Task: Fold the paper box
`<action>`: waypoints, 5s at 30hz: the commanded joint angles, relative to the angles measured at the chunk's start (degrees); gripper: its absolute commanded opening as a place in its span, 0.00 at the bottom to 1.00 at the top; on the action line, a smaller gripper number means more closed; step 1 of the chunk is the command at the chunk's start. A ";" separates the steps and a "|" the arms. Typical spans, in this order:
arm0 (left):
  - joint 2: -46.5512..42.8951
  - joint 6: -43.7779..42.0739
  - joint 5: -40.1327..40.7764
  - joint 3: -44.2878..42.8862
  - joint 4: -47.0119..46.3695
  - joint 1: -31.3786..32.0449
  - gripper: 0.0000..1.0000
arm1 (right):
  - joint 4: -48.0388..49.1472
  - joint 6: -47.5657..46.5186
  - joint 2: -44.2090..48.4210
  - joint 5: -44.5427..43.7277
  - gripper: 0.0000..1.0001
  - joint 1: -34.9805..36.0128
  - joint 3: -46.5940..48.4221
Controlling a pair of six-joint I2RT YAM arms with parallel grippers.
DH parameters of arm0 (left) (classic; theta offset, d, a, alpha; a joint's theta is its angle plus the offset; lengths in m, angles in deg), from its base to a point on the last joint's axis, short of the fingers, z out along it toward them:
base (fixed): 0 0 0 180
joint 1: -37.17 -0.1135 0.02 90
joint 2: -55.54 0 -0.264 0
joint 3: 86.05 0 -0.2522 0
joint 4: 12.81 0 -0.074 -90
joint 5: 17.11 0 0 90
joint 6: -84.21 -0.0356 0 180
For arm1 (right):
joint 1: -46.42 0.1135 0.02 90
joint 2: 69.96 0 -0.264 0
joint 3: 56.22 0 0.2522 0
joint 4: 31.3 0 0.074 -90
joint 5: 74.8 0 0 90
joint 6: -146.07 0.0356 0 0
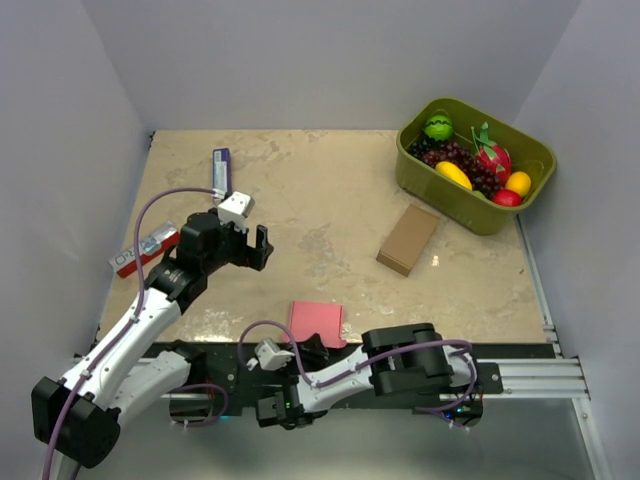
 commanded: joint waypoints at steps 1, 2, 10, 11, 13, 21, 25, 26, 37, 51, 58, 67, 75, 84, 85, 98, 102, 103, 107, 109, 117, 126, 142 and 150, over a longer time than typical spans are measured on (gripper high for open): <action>-0.97 -0.59 -1.40 0.11 -1.68 -0.65 0.94 | -5.02 0.46 1.20 -3.13 0.35 -0.89 -0.46; -1.06 -0.58 -1.49 0.11 -1.59 -0.66 0.94 | -3.79 -0.35 1.82 -2.95 0.30 -0.89 -0.90; -1.59 -0.58 -2.28 0.19 -1.77 -0.74 0.94 | 2.38 -13.35 8.76 3.55 0.12 -1.15 -3.63; -1.67 -0.58 -2.37 0.19 -1.76 -0.74 0.94 | 2.12 -14.58 9.55 4.25 0.10 -1.24 -3.28; -1.94 -0.50 -2.54 0.19 -1.76 -0.74 0.94 | 2.72 -18.18 13.14 7.93 0.06 -2.03 -2.84; -3.08 -0.23 -3.95 0.54 -1.94 -0.83 0.94 | 9.50 -29.18 27.31 24.47 0.00 -8.61 -6.70; -3.34 -0.15 -4.83 0.63 -2.03 -0.83 0.94 | 9.76 -31.03 27.76 24.04 0.00 -9.41 -6.79; -3.26 -0.15 -5.09 0.63 -2.03 -0.83 0.94 | 9.58 -31.20 27.32 23.86 0.00 -9.41 -6.62; -2.65 0.03 -5.62 0.90 -2.03 -0.83 0.94 | 10.55 -31.56 27.14 25.01 0.00 -10.82 -5.39; -1.59 0.38 -6.50 0.98 -2.03 -0.92 0.94 | 8.26 -20.84 10.88 18.23 0.33 -9.68 2.17; -1.15 0.38 -6.59 0.98 -1.94 -1.01 0.94 | 8.70 -19.60 20.08 21.39 0.70 -9.32 1.30; -0.36 0.38 -6.24 0.98 -1.85 -1.09 0.94 | 18.53 -18.11 32.76 25.53 0.52 -16.26 -5.73; 0.26 0.65 -5.53 0.98 -1.59 -1.36 0.94 | 27.06 -18.73 28.82 30.88 0.34 -22.68 -11.71; 0.96 0.73 -5.88 1.07 -1.59 -1.45 0.94 | 32.70 -16.00 22.22 35.55 0.36 -22.86 -17.43; 1.14 0.73 -6.49 1.07 -1.68 -1.45 0.94 | 32.26 -15.74 21.43 35.29 0.36 -22.95 -17.51; 4.30 1.96 -12.82 1.34 -2.91 -1.45 0.94 | 11.88 3.38 32.67 30.89 0.81 -23.82 -13.20; 4.74 2.23 -13.88 1.34 -3.17 -1.45 0.94 | 11.77 12.46 36.97 34.67 0.81 -25.58 -18.29; 4.65 2.49 -14.32 1.42 -3.26 -1.45 0.94 | 13.78 13.95 38.20 36.24 0.81 -26.02 -21.09; 4.30 4.68 -16.60 2.74 -4.48 -1.45 0.93 | 23.36 19.41 45.76 41.34 0.81 -29.61 -29.19; 3.86 6.87 -18.53 4.23 -5.28 -1.45 0.90 | 29.93 20.82 49.53 43.36 0.81 -30.85 -33.66; -0.17 15.57 -20.47 11.68 -13.18 -1.36 0.89 | 37.52 27.67 53.41 47.33 0.78 -32.26 -41.68; -0.71 23.32 -21.44 21.45 -23.99 -1.36 0.88 | 51.75 30.32 51.32 48.29 0.73 -33.67 -49.94; 3.07 26.75 -23.55 29.11 -34.10 -1.36 0.88 | 61.17 33.57 51.05 49.61 0.30 -36.22 -60.66; 4.48 28.24 -26.09 31.39 -37.62 -1.36 0.88 | 64.95 35.94 50.69 50.05 0.00 -37.01 -64.09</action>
